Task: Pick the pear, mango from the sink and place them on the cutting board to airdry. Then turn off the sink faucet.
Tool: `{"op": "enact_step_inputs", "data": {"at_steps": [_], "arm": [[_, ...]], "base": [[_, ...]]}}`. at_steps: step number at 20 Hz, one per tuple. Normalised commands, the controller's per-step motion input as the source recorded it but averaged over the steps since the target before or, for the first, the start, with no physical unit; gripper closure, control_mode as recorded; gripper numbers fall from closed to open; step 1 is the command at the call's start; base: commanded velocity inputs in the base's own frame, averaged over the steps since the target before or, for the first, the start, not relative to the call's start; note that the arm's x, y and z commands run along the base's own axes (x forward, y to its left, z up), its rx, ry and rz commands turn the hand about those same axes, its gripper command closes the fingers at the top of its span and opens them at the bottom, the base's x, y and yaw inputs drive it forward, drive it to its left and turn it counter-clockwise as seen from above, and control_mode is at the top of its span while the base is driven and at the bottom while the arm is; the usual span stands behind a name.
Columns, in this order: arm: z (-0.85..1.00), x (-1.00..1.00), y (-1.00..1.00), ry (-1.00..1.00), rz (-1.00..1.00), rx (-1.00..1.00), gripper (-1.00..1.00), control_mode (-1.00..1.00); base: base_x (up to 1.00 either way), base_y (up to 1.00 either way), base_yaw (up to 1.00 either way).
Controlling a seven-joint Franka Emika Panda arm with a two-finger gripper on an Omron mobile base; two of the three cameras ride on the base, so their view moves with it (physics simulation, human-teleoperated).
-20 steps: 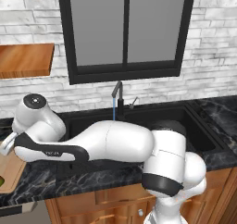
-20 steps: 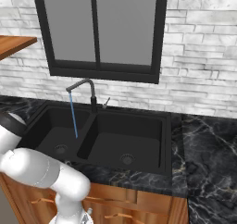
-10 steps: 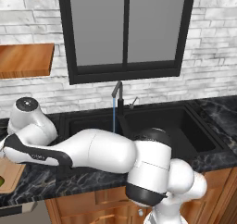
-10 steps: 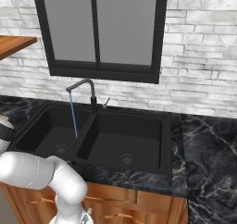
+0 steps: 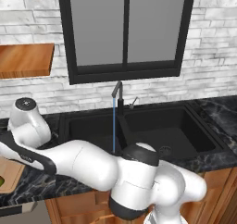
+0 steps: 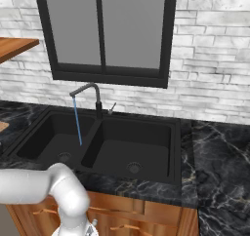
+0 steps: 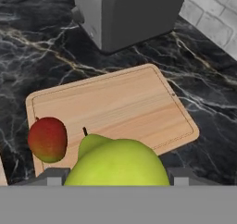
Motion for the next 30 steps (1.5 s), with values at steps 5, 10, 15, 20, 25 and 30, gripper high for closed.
{"op": "enact_step_inputs", "data": {"at_steps": [5, 10, 15, 20, 25, 30], "arm": [[-0.27, 0.17, 0.22, 0.04, 0.0, 0.0, 1.0, -1.0], [-0.24, 0.18, 0.25, 0.07, 0.0, 0.0, 1.0, -1.0], [-0.2, 0.16, 0.34, 0.07, 0.0, 0.0, 1.0, -1.0], [-0.26, 0.17, 0.29, 0.09, 0.0, 0.0, 1.0, -1.0], [-0.26, 0.11, 0.22, 0.08, 0.0, -0.01, 1.0, -1.0], [-0.26, 0.1, 0.22, 0.09, 0.0, -0.02, 1.0, -1.0]], "base": [[0.0, 0.0, 0.0], [0.0, 0.0, 0.0], [0.0, 0.0, 0.0], [0.0, 0.0, 0.0], [0.0, 0.0, 0.0], [0.0, 0.0, 0.0]]}}
